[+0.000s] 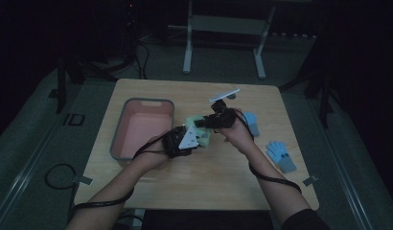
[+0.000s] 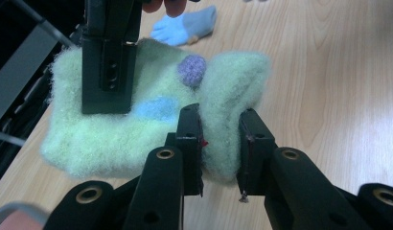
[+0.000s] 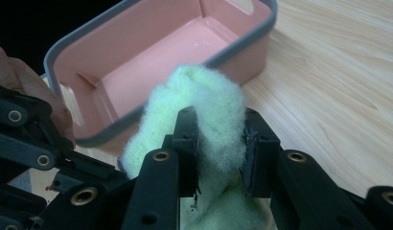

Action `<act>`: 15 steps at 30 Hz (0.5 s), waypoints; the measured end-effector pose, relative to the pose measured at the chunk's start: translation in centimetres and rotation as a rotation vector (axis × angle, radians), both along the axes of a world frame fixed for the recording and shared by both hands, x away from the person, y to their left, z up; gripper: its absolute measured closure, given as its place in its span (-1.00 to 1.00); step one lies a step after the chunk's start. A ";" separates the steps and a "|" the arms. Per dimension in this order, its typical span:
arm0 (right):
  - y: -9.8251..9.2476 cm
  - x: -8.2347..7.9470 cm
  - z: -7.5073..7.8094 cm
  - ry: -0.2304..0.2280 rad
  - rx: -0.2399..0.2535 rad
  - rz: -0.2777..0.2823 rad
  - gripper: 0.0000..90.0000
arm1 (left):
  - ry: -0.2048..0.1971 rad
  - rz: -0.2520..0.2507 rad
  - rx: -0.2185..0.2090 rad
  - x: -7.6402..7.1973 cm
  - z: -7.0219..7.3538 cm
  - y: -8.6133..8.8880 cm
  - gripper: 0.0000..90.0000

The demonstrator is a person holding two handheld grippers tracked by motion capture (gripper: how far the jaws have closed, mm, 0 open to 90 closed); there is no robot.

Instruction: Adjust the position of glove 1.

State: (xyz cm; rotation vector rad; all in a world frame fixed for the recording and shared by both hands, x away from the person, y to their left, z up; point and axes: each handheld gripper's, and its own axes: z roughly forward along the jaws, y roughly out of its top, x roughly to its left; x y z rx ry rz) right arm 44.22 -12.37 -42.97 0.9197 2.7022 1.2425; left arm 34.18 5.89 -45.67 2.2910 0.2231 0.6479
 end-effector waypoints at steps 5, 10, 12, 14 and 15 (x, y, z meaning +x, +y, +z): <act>2.0 0.4 0.3 0.001 -0.007 0.022 0.59 | 0.007 0.021 0.006 0.0 0.4 1.7 0.67; 4.0 0.7 0.5 -0.004 -0.010 0.042 0.59 | 0.004 0.049 0.006 0.0 0.5 3.3 0.67; 4.8 0.8 0.6 -0.007 -0.013 0.051 0.59 | 0.010 0.057 0.002 0.0 0.6 4.0 0.67; 5.6 0.9 0.6 -0.007 -0.016 0.061 0.59 | 0.014 0.067 0.005 0.0 0.6 4.8 0.67; 6.1 1.0 0.6 -0.006 -0.018 0.068 0.59 | 0.018 0.070 0.006 0.0 0.6 5.0 0.67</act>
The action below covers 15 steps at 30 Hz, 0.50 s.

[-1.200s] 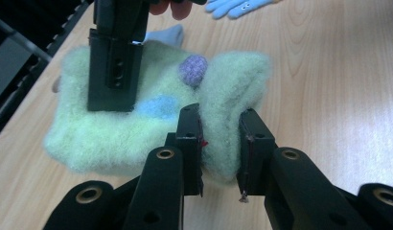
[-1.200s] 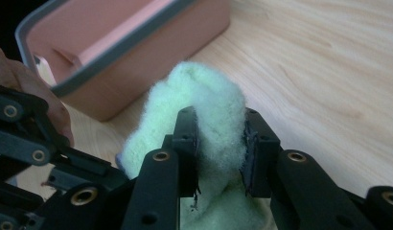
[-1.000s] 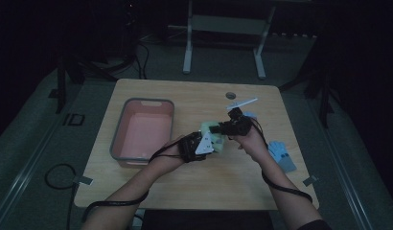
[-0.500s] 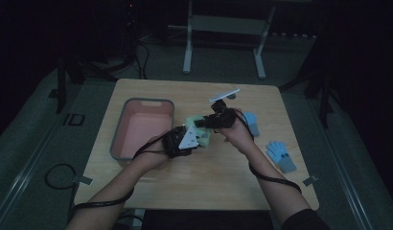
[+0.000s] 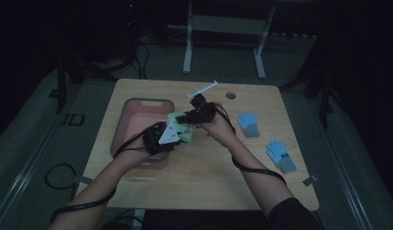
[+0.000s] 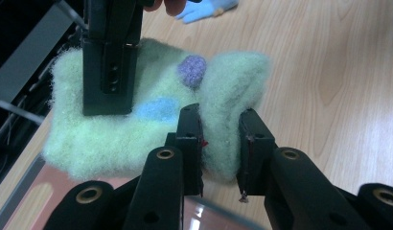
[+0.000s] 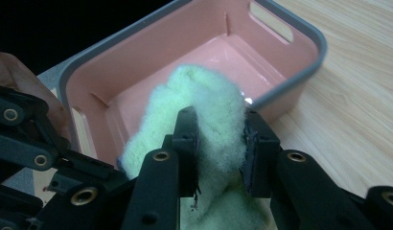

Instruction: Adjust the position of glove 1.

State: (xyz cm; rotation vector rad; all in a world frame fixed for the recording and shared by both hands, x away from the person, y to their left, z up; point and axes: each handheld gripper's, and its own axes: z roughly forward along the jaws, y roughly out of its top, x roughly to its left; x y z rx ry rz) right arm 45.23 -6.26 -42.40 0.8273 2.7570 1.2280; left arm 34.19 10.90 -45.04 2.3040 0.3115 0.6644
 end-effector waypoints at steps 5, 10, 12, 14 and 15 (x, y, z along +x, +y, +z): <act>1.9 0.2 0.0 -0.001 -0.008 0.018 0.59 | 0.008 0.022 0.009 0.0 -0.1 1.7 0.67; 4.1 0.4 -0.1 0.000 -0.013 0.036 0.59 | -0.002 0.037 0.011 -0.1 -0.3 3.4 0.66; 4.9 0.5 -0.1 0.001 -0.011 0.042 0.59 | 0.004 0.043 0.010 -0.1 -0.3 4.2 0.66; 5.8 0.5 -0.1 0.002 -0.011 0.052 0.59 | 0.011 0.052 0.008 -0.1 -0.4 5.0 0.66; 6.2 0.5 -0.2 0.003 -0.009 0.053 0.59 | 0.016 0.055 0.013 -0.1 -0.4 5.4 0.66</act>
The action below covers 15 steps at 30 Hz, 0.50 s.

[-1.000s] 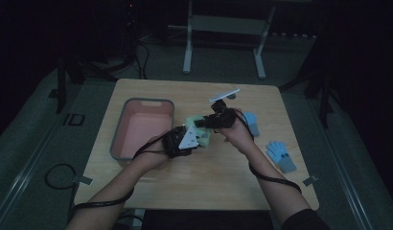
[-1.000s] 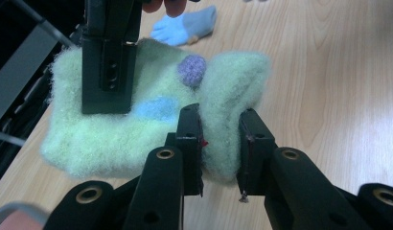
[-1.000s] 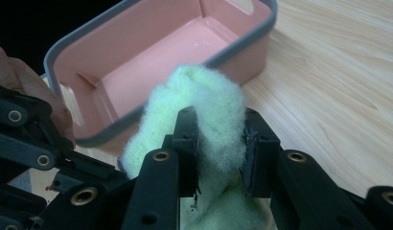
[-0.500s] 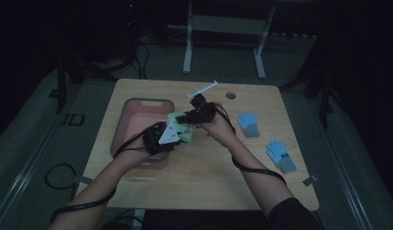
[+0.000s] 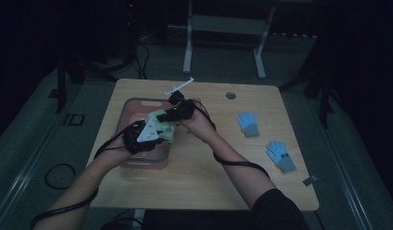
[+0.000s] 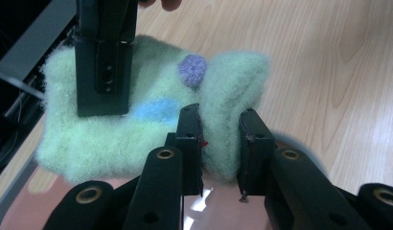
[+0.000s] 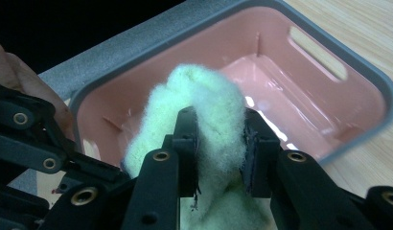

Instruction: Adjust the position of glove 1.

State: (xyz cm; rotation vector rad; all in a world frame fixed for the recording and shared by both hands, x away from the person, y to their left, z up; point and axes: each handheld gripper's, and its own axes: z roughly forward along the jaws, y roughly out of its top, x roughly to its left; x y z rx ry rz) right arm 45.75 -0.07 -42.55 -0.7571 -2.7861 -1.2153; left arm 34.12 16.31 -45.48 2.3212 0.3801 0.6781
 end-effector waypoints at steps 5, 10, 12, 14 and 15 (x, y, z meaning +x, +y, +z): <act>2.1 0.2 -0.4 0.010 0.003 0.017 0.59 | 0.022 0.020 0.000 0.2 -0.5 1.8 0.66; 3.7 0.7 -1.0 0.029 -0.006 0.026 0.59 | 0.048 0.041 -0.001 0.6 -1.3 3.0 0.66; 4.1 0.9 -1.5 0.040 -0.011 0.023 0.59 | 0.066 0.044 0.001 1.0 -1.8 3.3 0.66; 4.3 1.2 -2.2 0.051 -0.015 0.014 0.59 | 0.092 0.040 0.009 1.4 -2.3 3.5 0.66; 4.5 1.3 -2.6 0.057 -0.019 0.012 0.59 | 0.095 0.037 0.016 1.5 -2.6 3.5 0.66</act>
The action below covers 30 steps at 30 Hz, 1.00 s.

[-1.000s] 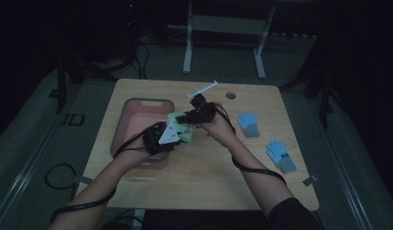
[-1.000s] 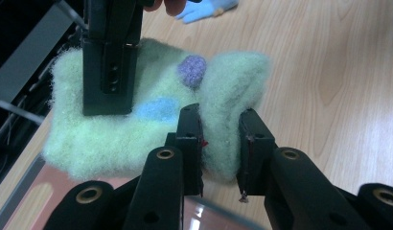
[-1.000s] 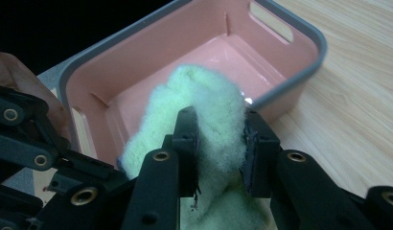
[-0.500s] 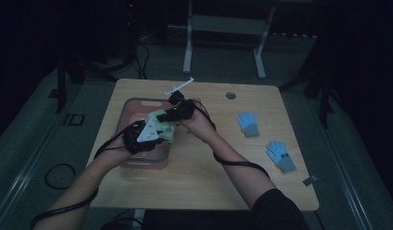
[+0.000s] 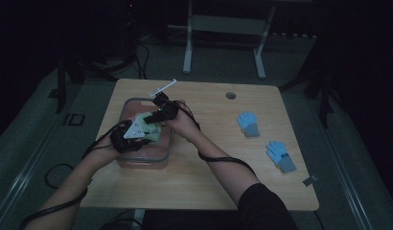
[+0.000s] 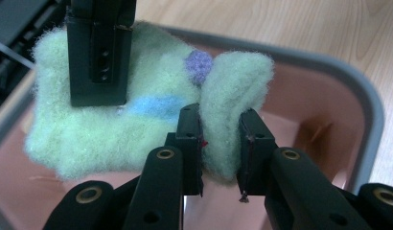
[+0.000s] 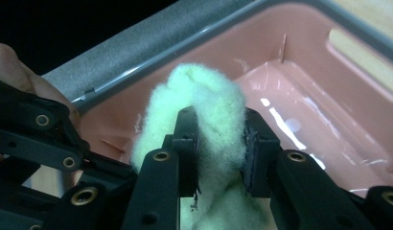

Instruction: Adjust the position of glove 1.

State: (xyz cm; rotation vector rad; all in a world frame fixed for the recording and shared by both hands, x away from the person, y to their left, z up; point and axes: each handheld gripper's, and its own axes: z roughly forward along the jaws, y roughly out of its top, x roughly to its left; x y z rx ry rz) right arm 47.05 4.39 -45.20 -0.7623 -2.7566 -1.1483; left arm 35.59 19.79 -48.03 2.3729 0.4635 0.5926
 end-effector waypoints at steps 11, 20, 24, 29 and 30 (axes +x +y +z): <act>0.2 1.2 -2.8 0.056 -0.047 -0.047 0.57 | 0.112 -0.052 0.075 2.4 -1.7 0.2 0.66; -0.3 1.3 -3.6 0.076 -0.073 -0.056 0.15 | 0.221 -0.081 0.209 3.9 -2.5 -1.5 0.62; -1.5 1.4 -3.7 0.078 -0.055 -0.064 0.11 | 0.255 -0.087 0.197 4.2 -2.6 -1.9 0.48; -2.6 1.2 -3.2 0.073 -0.031 -0.051 -0.02 | 0.271 -0.052 0.180 4.0 -2.4 -2.1 0.06; -2.7 1.0 -3.0 0.070 -0.026 -0.056 -0.03 | 0.265 -0.031 0.172 4.0 -2.2 -2.0 0.00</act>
